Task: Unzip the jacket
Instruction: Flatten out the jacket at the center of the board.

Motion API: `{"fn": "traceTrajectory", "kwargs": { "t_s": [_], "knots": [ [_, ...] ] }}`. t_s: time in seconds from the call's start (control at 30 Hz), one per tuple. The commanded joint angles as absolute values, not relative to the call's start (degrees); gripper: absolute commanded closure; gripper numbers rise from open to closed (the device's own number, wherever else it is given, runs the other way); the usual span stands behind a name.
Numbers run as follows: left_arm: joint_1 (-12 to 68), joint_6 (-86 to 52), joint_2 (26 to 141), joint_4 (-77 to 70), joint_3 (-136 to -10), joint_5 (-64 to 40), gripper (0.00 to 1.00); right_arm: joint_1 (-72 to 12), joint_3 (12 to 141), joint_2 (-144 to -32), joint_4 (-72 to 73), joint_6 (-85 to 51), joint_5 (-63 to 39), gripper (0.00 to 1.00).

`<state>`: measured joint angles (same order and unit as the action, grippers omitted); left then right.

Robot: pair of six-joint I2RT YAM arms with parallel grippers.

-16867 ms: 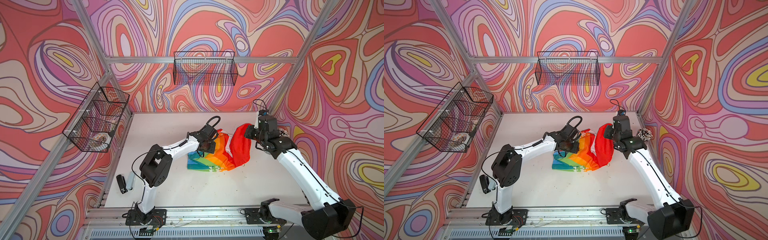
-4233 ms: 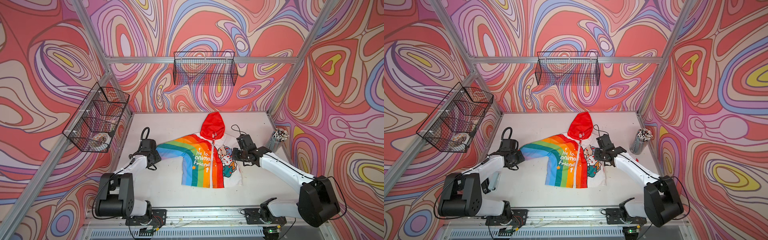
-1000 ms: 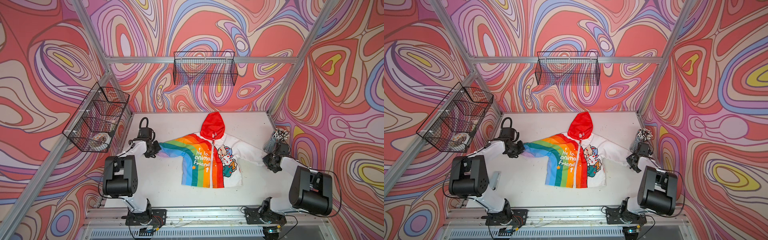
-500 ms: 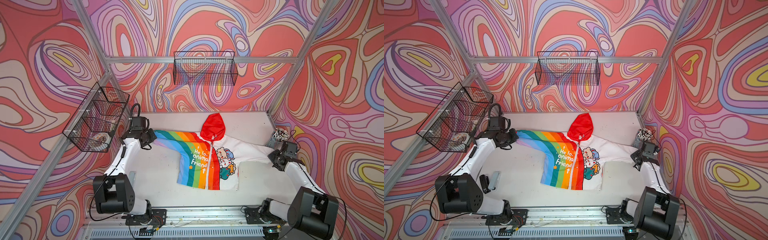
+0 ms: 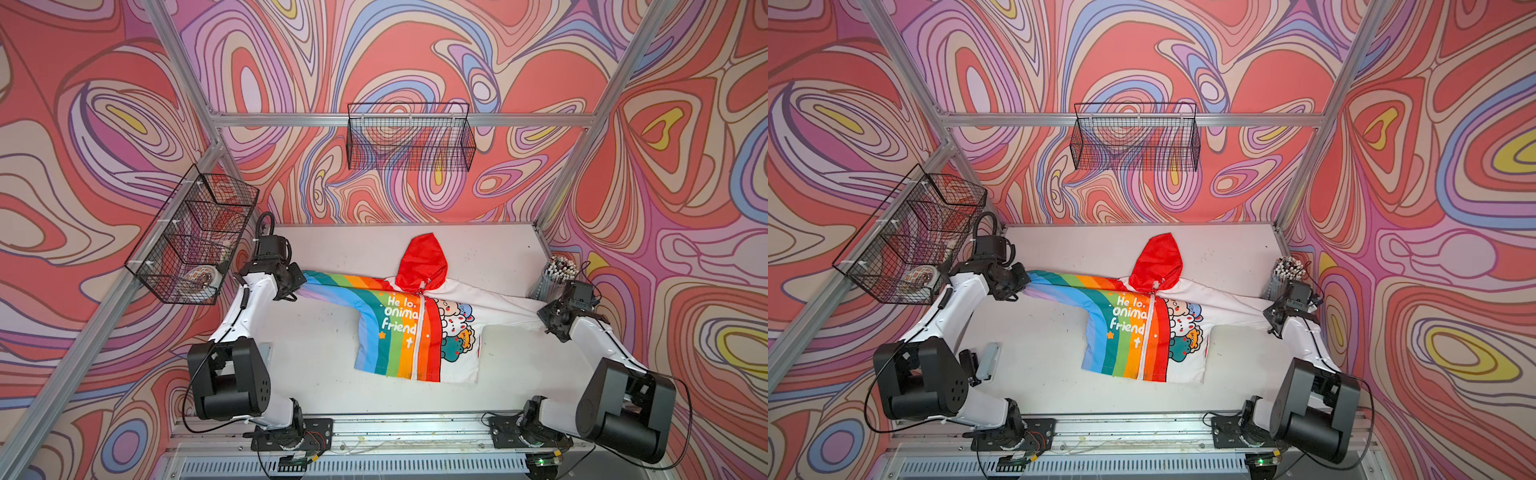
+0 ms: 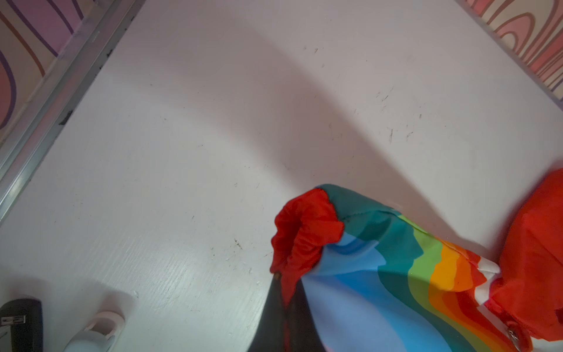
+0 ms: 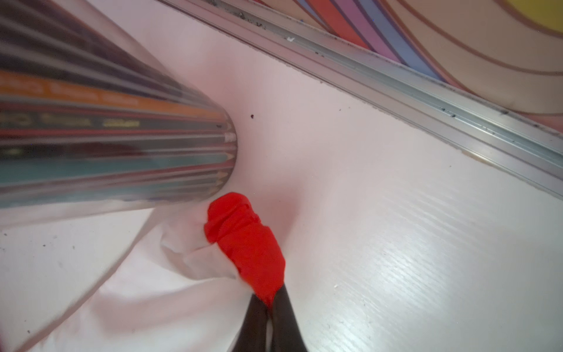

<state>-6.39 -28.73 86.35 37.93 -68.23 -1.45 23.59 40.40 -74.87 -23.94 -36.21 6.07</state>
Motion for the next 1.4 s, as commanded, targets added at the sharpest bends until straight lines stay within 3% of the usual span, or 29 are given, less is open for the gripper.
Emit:
{"fn": "traceTrajectory", "kwargs": {
  "t_s": [0.0,0.1,0.13,0.23,0.33,0.4,0.43,0.57,0.7,0.8,1.07,1.37],
  "knots": [
    [-7.2,-29.2,87.8,37.3,-67.0,1.3,1.0,24.8,41.2,-76.6,-22.1,-36.3,7.7,1.0],
    [-7.2,-29.4,89.5,35.8,-67.2,-0.6,1.0,24.9,41.7,-78.6,-21.8,-35.8,6.0,1.0],
    [-7.2,-29.7,90.0,35.7,-67.4,-0.9,0.94,24.9,41.9,-79.2,-21.6,-35.8,5.2,0.99],
    [-7.2,-29.7,90.6,36.2,-68.6,-0.2,0.59,24.8,42.4,-79.8,-21.7,-35.2,3.6,0.68],
    [-7.2,-29.5,88.3,37.4,-69.3,2.1,0.33,24.8,43.1,-77.9,-22.6,-33.5,4.4,0.34],
    [-7.2,-29.4,85.7,38.1,-69.5,3.9,0.2,24.9,44.0,-75.5,-24.5,-32.6,6.3,0.27],
    [-7.2,-29.0,84.3,38.5,-69.6,4.1,0.16,24.9,44.3,-73.7,-25.5,-32.1,7.2,0.27],
    [-5.0,-27.3,78.3,38.1,-68.6,2.2,0.16,23.8,44.1,-66.0,-27.2,-30.9,5.0,0.3],
    [3.7,-26.0,74.4,39.1,-67.8,5.3,0.18,13.3,45.1,-60.6,-32.6,-30.5,8.4,0.33],
    [4.4,-27.3,73.3,38.9,-65.5,8.0,0.18,7.5,44.3,-58.4,-35.0,-31.0,8.0,0.37],
    [3.3,-28.2,78.0,40.2,-67.4,14.0,0.19,0.7,42.6,-57.2,-33.1,-27.9,-5.1,0.53],
    [1.8,-27.9,81.0,40.0,-67.9,14.1,0.19,-10.6,37.7,-68.1,-21.3,-32.4,-22.6,0.69]
  ]
}}
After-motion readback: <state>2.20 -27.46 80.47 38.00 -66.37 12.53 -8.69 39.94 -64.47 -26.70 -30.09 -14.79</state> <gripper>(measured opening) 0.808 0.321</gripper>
